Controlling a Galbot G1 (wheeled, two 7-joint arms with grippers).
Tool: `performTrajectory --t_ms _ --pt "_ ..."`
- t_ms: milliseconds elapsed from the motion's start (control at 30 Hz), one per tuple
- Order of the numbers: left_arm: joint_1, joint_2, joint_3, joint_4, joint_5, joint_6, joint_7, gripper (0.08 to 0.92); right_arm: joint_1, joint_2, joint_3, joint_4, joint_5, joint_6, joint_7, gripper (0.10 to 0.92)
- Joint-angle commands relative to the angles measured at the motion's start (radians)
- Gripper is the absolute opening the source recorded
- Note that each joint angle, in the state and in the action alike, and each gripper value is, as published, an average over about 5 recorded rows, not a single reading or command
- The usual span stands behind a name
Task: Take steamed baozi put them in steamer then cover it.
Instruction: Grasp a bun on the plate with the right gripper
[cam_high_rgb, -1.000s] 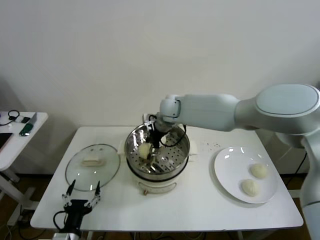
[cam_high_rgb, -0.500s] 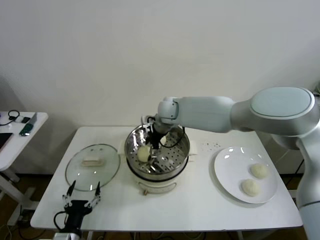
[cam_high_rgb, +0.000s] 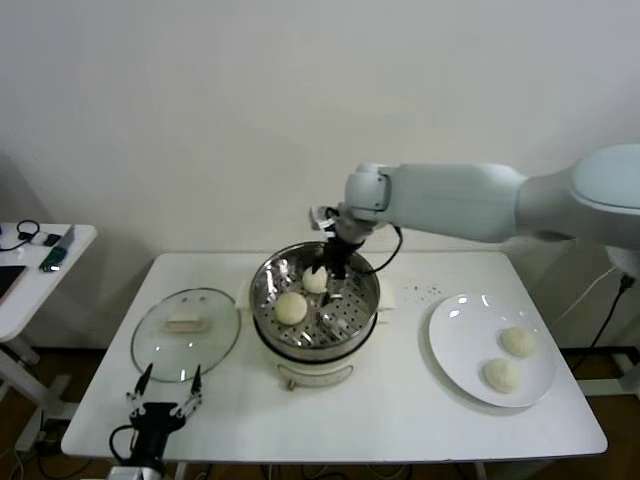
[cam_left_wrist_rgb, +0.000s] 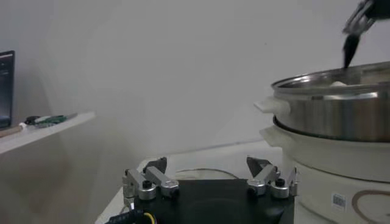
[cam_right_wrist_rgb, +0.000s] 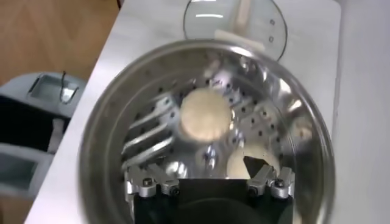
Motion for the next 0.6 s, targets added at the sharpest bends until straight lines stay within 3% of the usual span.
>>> performTrajectory --t_ms 33,267,600 --pt "-0.001 -0.001 0.000 0.000 0.000 0.004 0.000 0.823 0.125 -0.335 -0.060 0.163 -0.184 0.059 -0.124 0.823" --pt "-0.009 0.000 -0.003 -0.003 0.003 0.014 -0.001 0.823 0.068 -0.541 -0.071 0.215 -0.409 0.094 -0.138 0.823" --pt "-0.002 -0.018 -0.009 -0.004 0.023 0.017 -0.001 0.823 -0.177 -0.704 0.059 0.167 -0.633 0.128 -0.108 0.823"
